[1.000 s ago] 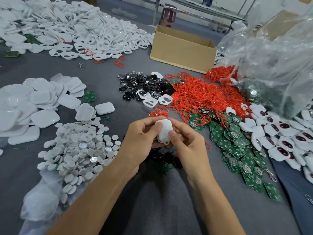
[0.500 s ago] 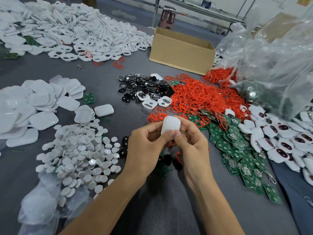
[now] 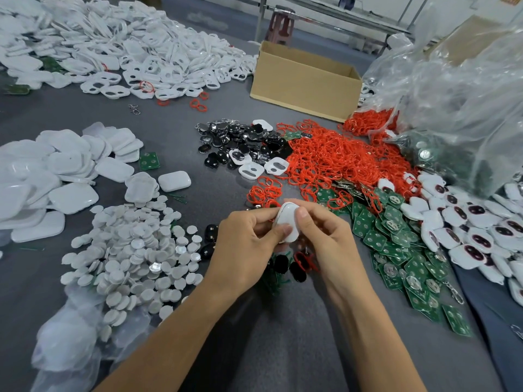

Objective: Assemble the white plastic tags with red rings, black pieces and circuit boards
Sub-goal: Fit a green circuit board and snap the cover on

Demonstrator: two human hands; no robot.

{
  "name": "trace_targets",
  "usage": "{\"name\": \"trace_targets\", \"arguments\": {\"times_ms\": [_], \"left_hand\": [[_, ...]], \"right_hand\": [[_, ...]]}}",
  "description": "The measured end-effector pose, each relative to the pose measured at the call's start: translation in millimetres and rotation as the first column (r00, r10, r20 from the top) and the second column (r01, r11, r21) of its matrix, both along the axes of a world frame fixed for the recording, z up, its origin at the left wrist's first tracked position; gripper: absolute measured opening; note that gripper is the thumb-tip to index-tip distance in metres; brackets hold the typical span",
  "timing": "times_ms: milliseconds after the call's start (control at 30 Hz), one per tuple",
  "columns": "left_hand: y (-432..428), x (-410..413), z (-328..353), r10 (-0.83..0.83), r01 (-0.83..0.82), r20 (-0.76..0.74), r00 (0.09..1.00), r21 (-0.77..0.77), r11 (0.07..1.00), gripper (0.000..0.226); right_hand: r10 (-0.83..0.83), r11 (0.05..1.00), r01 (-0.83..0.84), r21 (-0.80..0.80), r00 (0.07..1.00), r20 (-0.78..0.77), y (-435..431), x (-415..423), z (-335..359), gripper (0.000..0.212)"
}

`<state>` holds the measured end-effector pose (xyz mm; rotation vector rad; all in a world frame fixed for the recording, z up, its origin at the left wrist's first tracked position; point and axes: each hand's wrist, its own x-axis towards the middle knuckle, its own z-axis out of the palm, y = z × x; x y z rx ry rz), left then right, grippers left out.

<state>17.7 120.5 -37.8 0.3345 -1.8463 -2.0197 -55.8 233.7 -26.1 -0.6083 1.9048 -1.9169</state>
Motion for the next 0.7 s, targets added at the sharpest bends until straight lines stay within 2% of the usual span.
{"name": "trace_targets", "arguments": {"times_ms": [67, 233, 533, 633, 700], "left_hand": [[-0.1, -0.1, -1.1, -0.004, 0.004, 0.006, 1.000, -0.007, 1.000, 0.039], [2.7, -0.7, -3.7, 0.016, -0.016, 0.031, 0.999, 0.027, 1.000, 0.035], [5.6, 0.4, -4.6, 0.071, -0.072, 0.034, 0.997, 0.020, 0.997, 0.031], [5.3, -0.4, -3.9, 0.086, -0.088, 0.036, 0.996, 0.051, 0.995, 0.031], [4.7, -1.9, -2.7, 0.086, -0.092, 0.054, 0.995, 0.125, 0.988, 0.026]], "right_hand": [[0.000, 1.000, 0.000, 0.012, 1.000, -0.009, -1.3, 0.5, -1.1, 0.014], [-0.056, 0.997, 0.057, 0.046, 0.998, -0.030, -3.2, 0.0, -3.0, 0.015], [-0.104, 0.977, 0.142, 0.157, 0.968, -0.227, -7.5, -0.9, -6.9, 0.016], [-0.107, 0.981, 0.139, 0.138, 0.970, -0.219, -7.9, -1.1, -7.6, 0.015], [-0.096, 0.986, 0.119, 0.119, 0.979, -0.182, -7.4, -0.7, -8.0, 0.016]]}}
